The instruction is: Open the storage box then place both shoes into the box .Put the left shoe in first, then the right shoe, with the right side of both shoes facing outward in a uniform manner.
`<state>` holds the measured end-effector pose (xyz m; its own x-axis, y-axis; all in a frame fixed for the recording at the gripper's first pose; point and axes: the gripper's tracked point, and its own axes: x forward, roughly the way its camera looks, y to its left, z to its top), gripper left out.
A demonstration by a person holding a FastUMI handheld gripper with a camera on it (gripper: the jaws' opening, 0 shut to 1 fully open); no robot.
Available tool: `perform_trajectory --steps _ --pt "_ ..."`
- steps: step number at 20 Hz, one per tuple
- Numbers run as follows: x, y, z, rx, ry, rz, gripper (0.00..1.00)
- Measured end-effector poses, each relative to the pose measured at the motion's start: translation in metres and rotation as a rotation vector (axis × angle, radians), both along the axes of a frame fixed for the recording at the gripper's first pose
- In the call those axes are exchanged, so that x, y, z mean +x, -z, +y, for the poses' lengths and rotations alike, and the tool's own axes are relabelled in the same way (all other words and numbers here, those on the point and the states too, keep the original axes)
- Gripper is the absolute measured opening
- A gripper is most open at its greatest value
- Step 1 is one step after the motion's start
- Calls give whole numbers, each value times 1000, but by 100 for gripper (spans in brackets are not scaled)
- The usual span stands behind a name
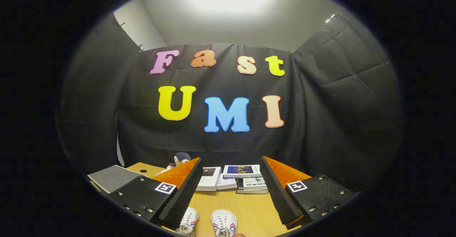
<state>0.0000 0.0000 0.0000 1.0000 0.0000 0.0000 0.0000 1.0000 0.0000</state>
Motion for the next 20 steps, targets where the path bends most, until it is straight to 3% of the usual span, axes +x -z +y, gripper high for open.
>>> perform_trajectory --steps 8,20 --pt "-6 -16 10 -14 -27 -40 97" --pt "-18 -29 62 23 -149 -52 97"
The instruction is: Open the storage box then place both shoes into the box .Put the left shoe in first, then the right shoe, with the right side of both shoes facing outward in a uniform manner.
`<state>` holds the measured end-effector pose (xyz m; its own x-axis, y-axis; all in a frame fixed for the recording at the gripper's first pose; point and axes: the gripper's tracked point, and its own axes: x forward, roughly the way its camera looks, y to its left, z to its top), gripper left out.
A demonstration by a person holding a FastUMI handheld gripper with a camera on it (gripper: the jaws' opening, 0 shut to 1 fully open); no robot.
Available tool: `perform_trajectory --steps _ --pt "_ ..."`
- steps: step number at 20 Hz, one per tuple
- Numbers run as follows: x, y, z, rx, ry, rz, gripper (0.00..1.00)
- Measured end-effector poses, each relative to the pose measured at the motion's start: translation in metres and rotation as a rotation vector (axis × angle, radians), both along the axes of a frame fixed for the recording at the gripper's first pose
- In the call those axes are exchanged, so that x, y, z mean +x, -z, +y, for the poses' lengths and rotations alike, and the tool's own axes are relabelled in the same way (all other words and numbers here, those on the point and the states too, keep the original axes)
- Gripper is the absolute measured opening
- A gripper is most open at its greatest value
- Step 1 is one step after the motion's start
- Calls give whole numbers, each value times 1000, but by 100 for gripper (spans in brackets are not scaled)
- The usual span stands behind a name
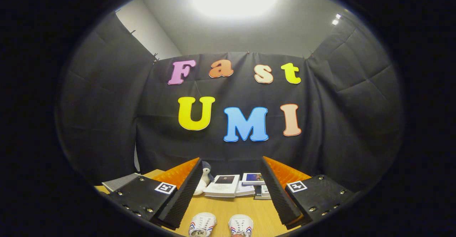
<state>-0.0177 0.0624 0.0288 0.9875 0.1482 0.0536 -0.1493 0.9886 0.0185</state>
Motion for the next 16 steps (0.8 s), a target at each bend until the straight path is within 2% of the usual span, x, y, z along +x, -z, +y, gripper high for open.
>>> perform_trajectory --steps 4,7,11,16 --pt "-1 8 28 68 -71 32 97" --pt "0 21 47 167 -128 95 97" --pt "7 49 64 315 -177 224 98" --pt "4 101 100 528 -294 465 98"
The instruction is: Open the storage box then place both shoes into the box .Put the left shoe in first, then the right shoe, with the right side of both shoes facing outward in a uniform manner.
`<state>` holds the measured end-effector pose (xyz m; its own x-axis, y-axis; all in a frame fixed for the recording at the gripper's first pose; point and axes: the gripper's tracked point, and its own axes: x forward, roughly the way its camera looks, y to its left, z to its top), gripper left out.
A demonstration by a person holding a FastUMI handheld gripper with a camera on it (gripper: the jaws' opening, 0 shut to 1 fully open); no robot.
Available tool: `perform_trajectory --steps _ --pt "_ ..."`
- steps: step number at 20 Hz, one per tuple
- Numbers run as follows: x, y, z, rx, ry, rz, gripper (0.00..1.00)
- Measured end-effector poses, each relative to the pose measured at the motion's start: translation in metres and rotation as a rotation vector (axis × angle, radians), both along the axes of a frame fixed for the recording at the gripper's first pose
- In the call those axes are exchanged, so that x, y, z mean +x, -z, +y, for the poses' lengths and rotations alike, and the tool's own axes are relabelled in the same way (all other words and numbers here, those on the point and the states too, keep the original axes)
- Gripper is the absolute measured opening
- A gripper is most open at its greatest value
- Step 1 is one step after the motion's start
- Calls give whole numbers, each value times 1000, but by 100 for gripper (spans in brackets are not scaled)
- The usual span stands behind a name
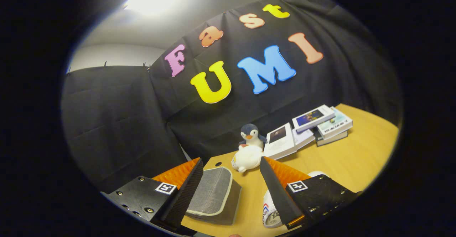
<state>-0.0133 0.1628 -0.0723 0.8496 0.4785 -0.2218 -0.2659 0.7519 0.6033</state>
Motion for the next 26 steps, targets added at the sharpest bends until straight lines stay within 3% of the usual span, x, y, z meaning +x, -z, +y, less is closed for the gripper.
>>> perform_trajectory --steps 4,14,26 --pt "-8 35 32 166 -96 198 98" --pt "-22 90 77 401 -183 477 98" --pt "-37 128 121 624 -235 675 94"
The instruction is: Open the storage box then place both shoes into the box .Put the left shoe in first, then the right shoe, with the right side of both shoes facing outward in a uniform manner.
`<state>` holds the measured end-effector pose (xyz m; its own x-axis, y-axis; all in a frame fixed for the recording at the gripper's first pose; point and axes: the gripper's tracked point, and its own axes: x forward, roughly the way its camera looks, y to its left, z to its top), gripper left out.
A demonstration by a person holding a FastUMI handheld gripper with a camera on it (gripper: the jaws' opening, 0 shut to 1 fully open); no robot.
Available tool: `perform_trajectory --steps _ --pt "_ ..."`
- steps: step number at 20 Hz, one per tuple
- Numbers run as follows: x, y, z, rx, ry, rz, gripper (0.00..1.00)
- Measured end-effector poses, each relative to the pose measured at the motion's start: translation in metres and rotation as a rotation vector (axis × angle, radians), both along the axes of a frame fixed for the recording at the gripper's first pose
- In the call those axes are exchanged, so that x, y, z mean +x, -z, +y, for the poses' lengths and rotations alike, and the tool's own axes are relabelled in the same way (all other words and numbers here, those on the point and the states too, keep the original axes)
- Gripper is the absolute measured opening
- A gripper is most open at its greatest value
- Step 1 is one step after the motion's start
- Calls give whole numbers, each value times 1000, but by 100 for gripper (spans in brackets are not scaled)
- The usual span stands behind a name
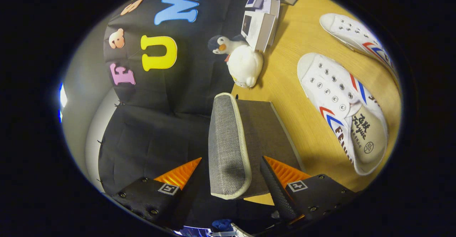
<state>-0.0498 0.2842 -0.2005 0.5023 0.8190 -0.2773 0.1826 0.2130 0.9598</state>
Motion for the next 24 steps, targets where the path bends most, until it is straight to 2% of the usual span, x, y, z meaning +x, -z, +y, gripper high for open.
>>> perform_trajectory --steps 3,4,5,6,7,9,10,11,13,20,24 --pt "-3 1 8 31 -30 22 94" --pt "-3 7 13 14 -28 31 91" --pt "-2 6 12 25 -33 36 68" --pt "-3 3 13 35 -36 49 58" --pt "-5 4 13 40 -51 54 52" --pt "-9 4 13 33 -89 51 52" --pt "-3 7 25 34 -58 39 52" --pt "1 -4 6 58 -18 41 26" --pt "4 -8 2 65 -25 41 4" --pt "-16 -31 13 37 -159 -31 1" --pt "-11 -61 16 52 -168 -82 1"
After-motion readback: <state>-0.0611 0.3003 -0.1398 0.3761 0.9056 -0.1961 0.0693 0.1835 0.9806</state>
